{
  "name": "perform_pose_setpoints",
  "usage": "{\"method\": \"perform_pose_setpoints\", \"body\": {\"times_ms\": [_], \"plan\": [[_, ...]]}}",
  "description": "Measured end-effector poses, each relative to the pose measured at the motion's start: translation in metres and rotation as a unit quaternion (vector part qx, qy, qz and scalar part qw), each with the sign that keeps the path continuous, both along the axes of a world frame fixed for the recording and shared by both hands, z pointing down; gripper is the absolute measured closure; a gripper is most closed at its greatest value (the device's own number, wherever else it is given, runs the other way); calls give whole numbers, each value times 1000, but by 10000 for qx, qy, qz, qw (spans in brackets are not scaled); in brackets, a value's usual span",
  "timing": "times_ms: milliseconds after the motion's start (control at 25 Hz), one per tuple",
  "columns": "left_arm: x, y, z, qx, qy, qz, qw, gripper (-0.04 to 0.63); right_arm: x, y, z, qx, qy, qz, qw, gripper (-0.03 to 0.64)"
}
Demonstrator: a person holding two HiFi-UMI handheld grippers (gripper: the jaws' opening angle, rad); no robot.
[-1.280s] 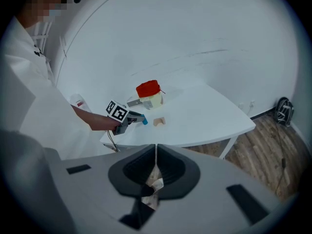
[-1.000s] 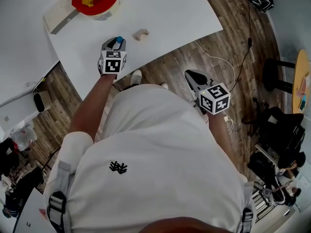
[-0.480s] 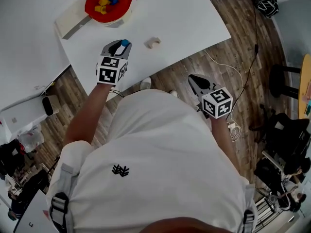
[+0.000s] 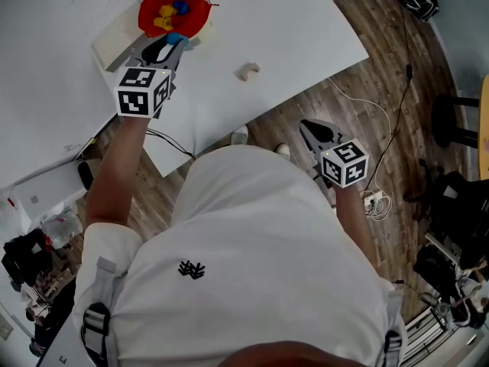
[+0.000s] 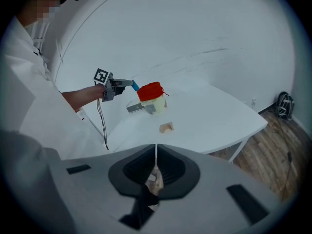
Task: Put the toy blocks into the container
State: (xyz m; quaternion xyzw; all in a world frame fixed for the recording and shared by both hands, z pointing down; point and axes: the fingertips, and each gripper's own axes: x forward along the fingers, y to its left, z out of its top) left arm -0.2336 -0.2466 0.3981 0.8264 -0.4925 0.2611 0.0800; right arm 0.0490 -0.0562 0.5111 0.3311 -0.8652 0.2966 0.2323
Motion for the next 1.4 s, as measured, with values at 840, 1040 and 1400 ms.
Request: {"method": "perform_pose_setpoints", "body": {"times_ms": [840,1040,1400], "plan": [[-38,-134,48,-960,-400,184,9944,465,2,25,6,-243,46,734,9970,604],[-33,-136,70,-1184,-735,372,9895,465,2,28,4,-249,56,791,9965,604],[-32,-135,94,-1525,-1586,582,9737,465,6,32,2,-233,56,945,9952,604]]}}
